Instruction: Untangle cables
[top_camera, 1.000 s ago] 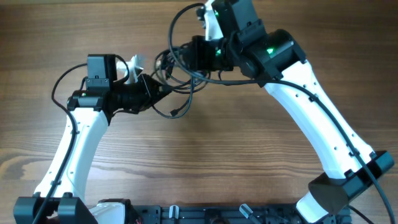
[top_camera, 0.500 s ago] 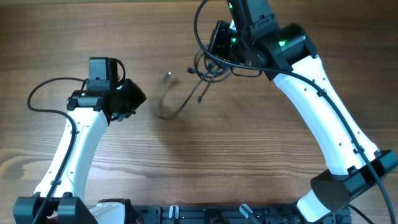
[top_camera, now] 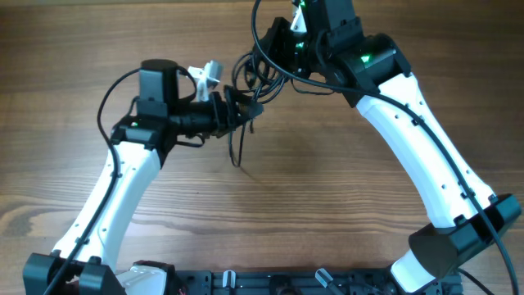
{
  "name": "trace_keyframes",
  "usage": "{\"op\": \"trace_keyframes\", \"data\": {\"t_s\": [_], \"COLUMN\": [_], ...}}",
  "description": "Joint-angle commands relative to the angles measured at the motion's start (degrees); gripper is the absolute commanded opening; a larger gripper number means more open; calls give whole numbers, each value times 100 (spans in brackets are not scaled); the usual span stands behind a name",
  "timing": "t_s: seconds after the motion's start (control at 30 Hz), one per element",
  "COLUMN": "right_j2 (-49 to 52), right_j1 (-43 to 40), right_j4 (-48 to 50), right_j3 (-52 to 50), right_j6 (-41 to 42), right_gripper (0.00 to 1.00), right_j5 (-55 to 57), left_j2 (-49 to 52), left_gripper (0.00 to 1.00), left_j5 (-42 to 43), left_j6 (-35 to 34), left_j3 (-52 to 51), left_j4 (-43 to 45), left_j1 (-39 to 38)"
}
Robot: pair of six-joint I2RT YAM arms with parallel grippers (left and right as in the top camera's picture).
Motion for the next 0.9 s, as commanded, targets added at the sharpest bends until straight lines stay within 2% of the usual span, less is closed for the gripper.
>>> {"op": "trace_keyframes", "data": {"t_s": [0.0, 0.03, 0.13, 0.2, 0.3, 0.4, 0.47, 0.5, 0.57, 0.63, 0.67, 0.7, 0.73, 0.8, 0.87], "right_j2": [24, 24, 24, 24, 24, 24, 24, 24, 24, 24, 24, 24, 24, 24, 24], "right_j1": [15, 15, 15, 15, -24, -166, -297, -337, -339, -341, -339, -339, -339, -339, -339], "right_j4": [4, -24, -46, -321, -968, -1589, -1928, -1998, -2057, -2164, -2297, -2363, -2334, -2232, -1969], "right_j3": [11, 11, 11, 11, 11, 11, 11, 11, 11, 11, 4, -44, -173, -409, -514], "right_j6": [79, 81, 72, 39, -68, -70, -68, -70, -79, -92, -90, -85, -83, -72, -326], "right_gripper": [4, 4, 4, 4, 4, 4, 8, 8, 7, 8, 9, 11, 26, 37, 48], "right_j5": [-291, -293, -289, 94, 1145, 2332, 2979, 2944, 2931, 2957, 3097, 3191, 3185, 3051, 2463], "left_j2": [24, 24, 24, 24, 24, 24, 24, 24, -13, -90, -177, -247, -317, -365, -365], "left_gripper": [50, 41, 23, 4, 4, 4, 4, 4, 4, 4, 4, 4, 4, 4, 4], "left_j5": [-903, -960, -960, -990, -1386, -2448, -2450, -2371, -1167, 181, 979, 1121, 1134, 1134, 1134], "left_j6": [136, 136, 136, 136, 90, -866, -922, -920, -898, -946, -1602, -2385, -3246, -4249, -4645], "left_j3": [46, 46, 46, 46, 46, 46, 46, 46, 46, 46, 46, 46, 46, 46, 46], "left_j4": [-168, -195, -192, -188, -229, -761, -922, -905, -85, 1193, 2573, 3541, 4612, 6074, 6391], "left_j1": [-142, -142, -142, -125, -59, 251, 457, 496, 579, 678, 761, 809, 844, 839, 835]}}
